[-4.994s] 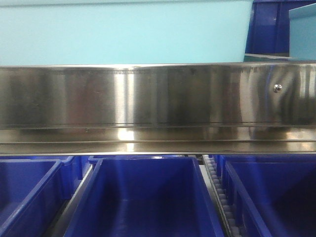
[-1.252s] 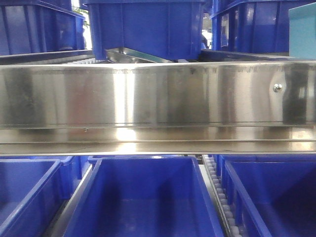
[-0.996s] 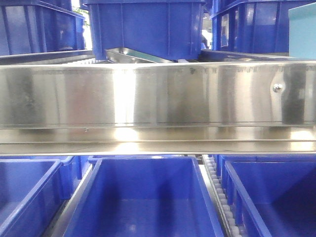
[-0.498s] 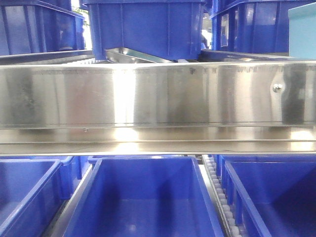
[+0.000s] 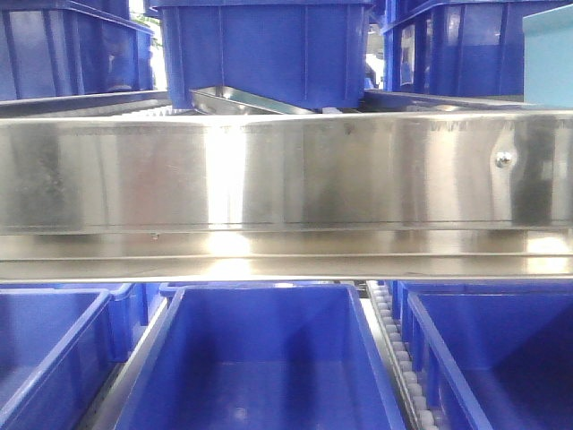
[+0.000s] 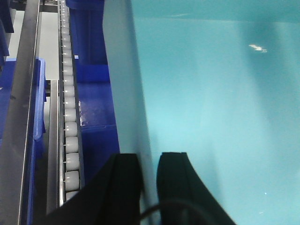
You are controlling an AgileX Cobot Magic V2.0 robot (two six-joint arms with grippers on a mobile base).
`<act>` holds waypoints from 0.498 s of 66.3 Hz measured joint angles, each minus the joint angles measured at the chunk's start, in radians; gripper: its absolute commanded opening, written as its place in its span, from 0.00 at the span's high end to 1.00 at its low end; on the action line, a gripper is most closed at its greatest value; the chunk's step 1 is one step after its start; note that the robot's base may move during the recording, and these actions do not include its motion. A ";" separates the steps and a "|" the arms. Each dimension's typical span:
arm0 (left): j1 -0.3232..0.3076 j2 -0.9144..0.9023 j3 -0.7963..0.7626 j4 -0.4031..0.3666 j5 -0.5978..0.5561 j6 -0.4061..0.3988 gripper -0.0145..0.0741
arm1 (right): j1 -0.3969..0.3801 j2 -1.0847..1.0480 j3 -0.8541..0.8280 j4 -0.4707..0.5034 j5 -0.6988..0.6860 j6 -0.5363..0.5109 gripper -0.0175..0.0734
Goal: Move two blue bins to right shelf middle
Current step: 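Lift the teal bin up off the shelf with both grippers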
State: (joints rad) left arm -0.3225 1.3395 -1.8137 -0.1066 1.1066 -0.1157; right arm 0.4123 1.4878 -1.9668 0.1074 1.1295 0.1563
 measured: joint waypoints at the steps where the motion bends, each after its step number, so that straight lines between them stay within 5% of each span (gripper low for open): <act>1: 0.000 0.000 0.000 0.000 0.000 0.000 0.96 | 0.000 0.000 0.000 0.000 0.000 0.000 0.98; 33: 0.000 0.000 0.000 0.000 0.000 0.000 0.96 | 0.000 0.000 0.000 0.000 -0.002 0.000 0.98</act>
State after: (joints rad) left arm -0.3225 1.3395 -1.8137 -0.1066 1.1066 -0.1157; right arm 0.4123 1.4878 -1.9668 0.1074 1.1274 0.1563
